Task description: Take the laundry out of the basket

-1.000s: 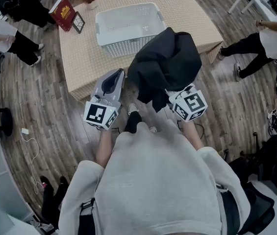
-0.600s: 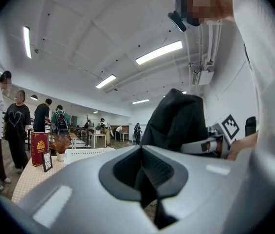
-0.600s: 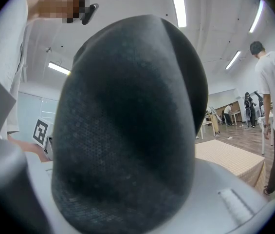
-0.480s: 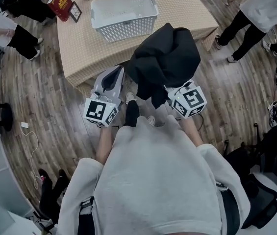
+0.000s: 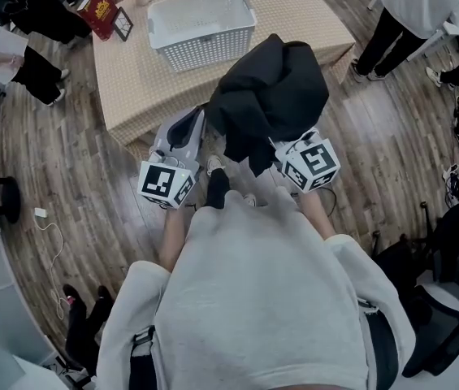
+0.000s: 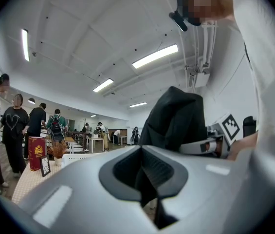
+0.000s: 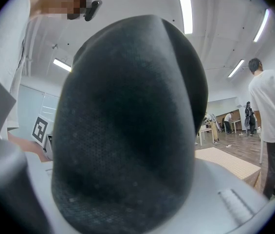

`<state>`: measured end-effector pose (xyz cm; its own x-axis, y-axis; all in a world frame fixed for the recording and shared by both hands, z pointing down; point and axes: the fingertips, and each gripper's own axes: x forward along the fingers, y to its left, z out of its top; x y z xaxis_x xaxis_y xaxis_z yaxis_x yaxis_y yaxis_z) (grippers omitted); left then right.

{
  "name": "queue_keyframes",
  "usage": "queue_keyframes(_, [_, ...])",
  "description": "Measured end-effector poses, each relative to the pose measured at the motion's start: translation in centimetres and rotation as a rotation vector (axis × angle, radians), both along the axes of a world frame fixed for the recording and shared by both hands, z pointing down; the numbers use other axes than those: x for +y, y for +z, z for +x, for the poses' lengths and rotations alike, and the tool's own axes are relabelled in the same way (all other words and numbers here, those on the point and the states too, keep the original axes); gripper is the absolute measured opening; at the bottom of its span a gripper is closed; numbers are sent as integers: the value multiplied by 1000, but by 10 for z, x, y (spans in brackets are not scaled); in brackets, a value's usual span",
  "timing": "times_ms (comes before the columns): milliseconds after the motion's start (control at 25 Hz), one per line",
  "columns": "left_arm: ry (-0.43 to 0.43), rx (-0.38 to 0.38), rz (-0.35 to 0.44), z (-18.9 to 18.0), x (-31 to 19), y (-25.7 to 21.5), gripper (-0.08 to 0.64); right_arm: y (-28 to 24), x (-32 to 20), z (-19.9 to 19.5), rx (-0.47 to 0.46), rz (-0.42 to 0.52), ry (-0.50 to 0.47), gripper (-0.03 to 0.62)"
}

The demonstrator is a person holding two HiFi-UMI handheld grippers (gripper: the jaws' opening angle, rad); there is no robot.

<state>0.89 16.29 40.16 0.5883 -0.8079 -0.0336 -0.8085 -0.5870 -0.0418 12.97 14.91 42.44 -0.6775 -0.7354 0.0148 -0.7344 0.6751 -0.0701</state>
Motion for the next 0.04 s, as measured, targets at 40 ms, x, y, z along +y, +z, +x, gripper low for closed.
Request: queue_keyframes(40, [-1, -1, -1, -2, 1, 1, 8, 0, 0, -1, 2, 3, 3, 155])
